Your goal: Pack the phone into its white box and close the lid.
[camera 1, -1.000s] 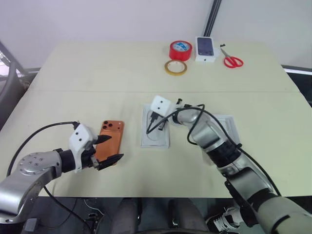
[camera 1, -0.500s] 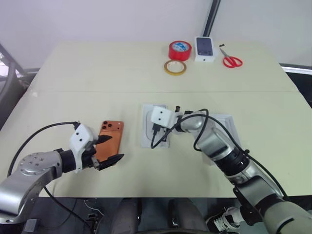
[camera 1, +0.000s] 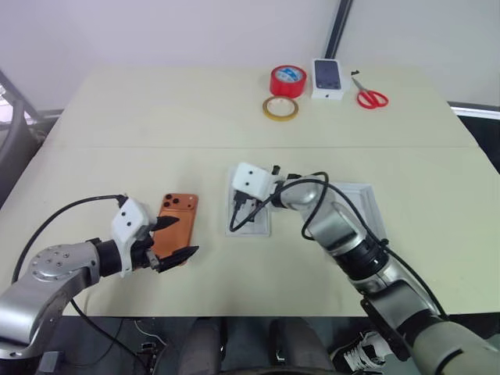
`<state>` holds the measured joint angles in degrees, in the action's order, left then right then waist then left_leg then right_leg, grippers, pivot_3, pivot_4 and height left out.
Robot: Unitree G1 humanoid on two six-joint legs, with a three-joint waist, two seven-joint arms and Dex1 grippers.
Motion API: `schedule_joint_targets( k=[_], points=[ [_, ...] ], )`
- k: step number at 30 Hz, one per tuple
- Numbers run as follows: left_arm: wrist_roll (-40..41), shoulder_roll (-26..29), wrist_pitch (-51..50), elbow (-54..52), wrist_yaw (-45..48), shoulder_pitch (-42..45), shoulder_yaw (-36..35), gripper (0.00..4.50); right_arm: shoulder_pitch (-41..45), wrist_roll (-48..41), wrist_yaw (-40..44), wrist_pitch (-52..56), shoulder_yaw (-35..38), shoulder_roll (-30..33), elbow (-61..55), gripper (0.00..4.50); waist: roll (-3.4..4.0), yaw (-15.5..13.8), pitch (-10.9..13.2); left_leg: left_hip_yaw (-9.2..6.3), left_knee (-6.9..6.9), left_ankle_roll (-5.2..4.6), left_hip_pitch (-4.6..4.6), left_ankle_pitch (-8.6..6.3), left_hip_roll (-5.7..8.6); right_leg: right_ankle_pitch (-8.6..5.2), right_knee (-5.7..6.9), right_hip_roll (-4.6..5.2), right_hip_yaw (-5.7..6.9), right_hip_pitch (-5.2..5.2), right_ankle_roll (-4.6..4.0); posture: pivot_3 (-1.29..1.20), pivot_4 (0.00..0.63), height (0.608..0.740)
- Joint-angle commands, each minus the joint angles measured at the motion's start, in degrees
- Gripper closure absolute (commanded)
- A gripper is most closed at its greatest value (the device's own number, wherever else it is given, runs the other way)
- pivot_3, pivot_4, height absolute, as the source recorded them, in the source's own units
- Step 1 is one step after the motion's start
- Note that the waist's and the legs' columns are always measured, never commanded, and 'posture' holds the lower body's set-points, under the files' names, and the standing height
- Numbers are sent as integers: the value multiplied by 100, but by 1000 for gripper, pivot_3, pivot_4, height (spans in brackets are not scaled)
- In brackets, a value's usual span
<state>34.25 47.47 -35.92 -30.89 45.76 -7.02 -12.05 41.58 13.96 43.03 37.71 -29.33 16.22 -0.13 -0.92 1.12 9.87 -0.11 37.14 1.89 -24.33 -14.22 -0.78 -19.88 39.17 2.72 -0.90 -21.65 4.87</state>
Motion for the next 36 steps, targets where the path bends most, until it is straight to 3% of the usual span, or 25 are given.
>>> schedule_joint_targets(
  k=[1,18,25,31,34,36],
  points=[
    [-30,-21,75,-91,-24,-8,-110,103,-27,31,130,-126,-122,113,-161,4500,0,-10,0,0,1,0,0,0,0,0,0,0,1,1,0,0,150,725],
    [-63,-50,92,-9,-22,85,-28,103,-388,377,859,35,-473,1284,-1346,4500,-1,-10,-1,-1,2,0,3,0,0,0,0,-1,1,4,0,0,150,725],
    [-87,-67,94,6,-9,93,-31,103,-237,433,742,160,-378,1096,-1409,4500,-1,-10,-1,-2,4,0,3,0,0,0,0,-1,1,6,0,0,150,725],
    [-20,-120,13,18,-109,52,-189,103,-85,94,436,255,40,503,-1297,4500,-1,1,-1,-2,2,0,3,0,-2,0,0,-4,1,4,0,0,150,725],
    [173,-245,-268,97,-399,119,-466,103,-91,-184,372,282,211,189,-1293,4500,-2,-10,-2,-3,5,0,3,0,-2,0,0,-2,2,8,0,0,150,725],
    [605,-398,-974,398,-875,327,-851,103,-57,-233,363,265,130,55,-1205,4500,-2,-14,-2,-4,5,0,4,0,-2,0,1,-2,2,8,0,0,150,725]
  ],
)
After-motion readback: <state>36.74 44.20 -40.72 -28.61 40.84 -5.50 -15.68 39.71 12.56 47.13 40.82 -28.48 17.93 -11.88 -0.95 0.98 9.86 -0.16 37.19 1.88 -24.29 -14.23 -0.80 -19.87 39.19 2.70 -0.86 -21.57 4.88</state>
